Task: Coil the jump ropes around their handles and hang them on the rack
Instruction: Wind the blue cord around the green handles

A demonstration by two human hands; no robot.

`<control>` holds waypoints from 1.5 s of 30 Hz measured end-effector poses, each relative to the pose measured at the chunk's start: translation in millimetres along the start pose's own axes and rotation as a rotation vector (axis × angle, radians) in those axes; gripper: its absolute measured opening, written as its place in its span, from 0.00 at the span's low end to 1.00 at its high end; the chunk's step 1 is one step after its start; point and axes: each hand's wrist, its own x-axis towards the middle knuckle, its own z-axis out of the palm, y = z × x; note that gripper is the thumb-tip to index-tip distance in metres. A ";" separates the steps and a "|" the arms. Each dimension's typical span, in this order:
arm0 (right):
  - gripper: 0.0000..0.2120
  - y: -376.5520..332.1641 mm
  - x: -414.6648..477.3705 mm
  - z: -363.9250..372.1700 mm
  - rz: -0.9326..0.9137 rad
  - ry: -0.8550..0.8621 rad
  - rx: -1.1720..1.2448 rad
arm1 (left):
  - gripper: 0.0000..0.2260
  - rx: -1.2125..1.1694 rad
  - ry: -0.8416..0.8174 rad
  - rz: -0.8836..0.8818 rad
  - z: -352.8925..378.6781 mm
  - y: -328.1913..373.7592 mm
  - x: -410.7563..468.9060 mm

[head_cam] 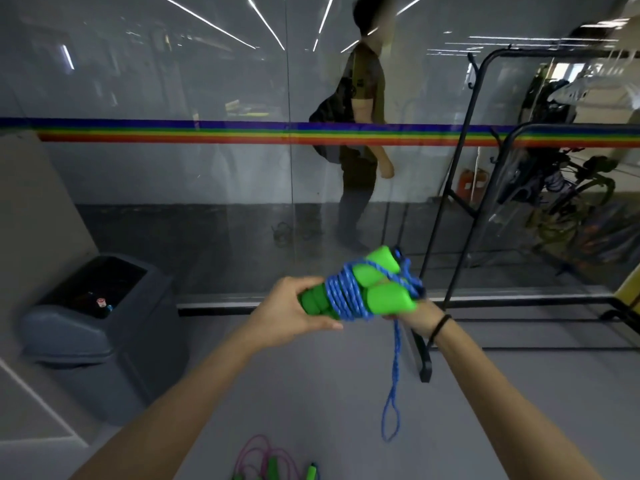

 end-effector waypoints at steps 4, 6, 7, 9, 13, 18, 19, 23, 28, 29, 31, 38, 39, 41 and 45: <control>0.16 16.7 -0.1 11.9 -0.045 -0.103 -0.150 | 0.10 -0.069 0.275 -0.148 2.4 -1.9 8.8; 0.17 13.7 -5.9 13.0 -0.047 -0.104 -0.338 | 0.10 -0.046 0.418 -0.231 -2.2 -9.0 12.9; 0.16 12.9 -8.4 13.3 -0.070 -0.121 -0.425 | 0.10 0.028 0.450 -0.263 -5.3 -12.4 13.8; 0.13 3.8 -14.2 14.3 -0.129 -0.232 -0.658 | 0.10 0.262 0.396 -0.295 -8.0 -15.2 12.7; 0.13 -21.5 -20.6 10.6 -0.188 -0.380 -1.029 | 0.13 0.859 0.148 -0.275 3.0 -19.2 7.7; 0.10 -48.1 -10.8 -2.6 -0.240 -0.402 -1.015 | 0.11 1.004 -0.244 -0.003 9.7 -23.3 5.1; 0.09 -48.3 -3.8 -6.2 -0.256 -0.381 -0.971 | 0.11 0.975 -0.315 0.054 11.5 -21.1 4.4; 0.04 -28.8 20.8 -19.0 -0.222 -0.316 -0.617 | 0.11 0.709 -0.350 0.160 16.8 -16.4 0.9; 0.19 21.8 17.3 -18.0 -0.051 -0.108 -0.113 | 0.15 0.058 0.036 0.053 13.3 -10.1 2.3; 0.14 30.3 15.5 -13.8 -0.001 -0.107 -0.111 | 0.14 0.012 0.104 0.019 13.0 -11.6 4.8; 0.18 43.6 14.3 -7.2 0.038 -0.138 -0.252 | 0.12 -0.092 0.254 -0.067 10.1 -16.4 9.5; 0.19 12.7 -11.0 2.6 -0.084 -0.301 -0.781 | 0.15 0.366 0.423 -0.319 -13.3 -42.8 16.9; 0.19 1.5 -16.1 1.8 -0.111 -0.327 -0.856 | 0.16 0.460 0.366 -0.343 -15.5 -48.2 14.7; 0.18 -21.8 -28.4 -2.0 -0.155 -0.373 -1.001 | 0.16 0.652 0.230 -0.387 -15.4 -55.9 8.1; 0.11 -67.4 -41.1 -9.3 -0.272 -0.377 -1.134 | 0.15 0.834 -0.090 -0.284 -5.8 -54.3 -2.8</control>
